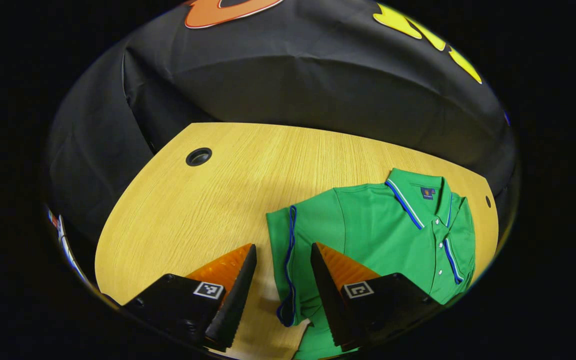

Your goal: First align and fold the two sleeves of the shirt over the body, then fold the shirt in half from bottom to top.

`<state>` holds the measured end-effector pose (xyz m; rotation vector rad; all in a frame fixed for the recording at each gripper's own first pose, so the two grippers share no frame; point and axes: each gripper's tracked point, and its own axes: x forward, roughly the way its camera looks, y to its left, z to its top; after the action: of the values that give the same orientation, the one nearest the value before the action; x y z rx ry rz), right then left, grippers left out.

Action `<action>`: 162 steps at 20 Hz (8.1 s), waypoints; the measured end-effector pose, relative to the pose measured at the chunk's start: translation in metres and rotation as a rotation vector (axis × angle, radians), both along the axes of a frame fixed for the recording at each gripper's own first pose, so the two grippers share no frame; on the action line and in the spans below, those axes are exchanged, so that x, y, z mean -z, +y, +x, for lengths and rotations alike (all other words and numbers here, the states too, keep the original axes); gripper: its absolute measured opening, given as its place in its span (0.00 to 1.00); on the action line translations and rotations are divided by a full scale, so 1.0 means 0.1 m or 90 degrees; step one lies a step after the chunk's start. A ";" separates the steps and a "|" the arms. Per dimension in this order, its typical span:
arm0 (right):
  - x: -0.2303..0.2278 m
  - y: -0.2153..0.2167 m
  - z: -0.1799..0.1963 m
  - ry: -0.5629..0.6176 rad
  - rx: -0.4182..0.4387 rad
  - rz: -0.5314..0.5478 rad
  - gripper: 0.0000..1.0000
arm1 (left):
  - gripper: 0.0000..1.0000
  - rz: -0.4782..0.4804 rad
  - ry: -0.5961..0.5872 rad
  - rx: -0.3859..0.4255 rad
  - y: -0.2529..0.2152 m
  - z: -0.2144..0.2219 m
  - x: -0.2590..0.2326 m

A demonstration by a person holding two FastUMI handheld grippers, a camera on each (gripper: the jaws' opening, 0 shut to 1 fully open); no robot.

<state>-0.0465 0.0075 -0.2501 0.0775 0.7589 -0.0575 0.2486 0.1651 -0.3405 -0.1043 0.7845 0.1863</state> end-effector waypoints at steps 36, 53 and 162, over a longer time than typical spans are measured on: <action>-0.12 -0.42 0.16 -0.030 0.026 0.012 0.96 | 0.05 0.051 -0.031 0.229 -1.50 0.19 -0.45; 0.00 -0.68 0.07 -0.033 -0.017 0.003 0.96 | 0.72 -0.018 0.042 0.238 -2.08 -0.19 -0.23; 1.27 -0.06 4.47 0.082 -0.083 0.076 0.02 | 0.03 0.018 0.024 0.147 -0.90 1.24 -0.28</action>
<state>0.4008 0.0015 -0.3770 0.1391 0.8942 0.1078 0.3722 0.0755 -0.3126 0.0175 0.8253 -0.0197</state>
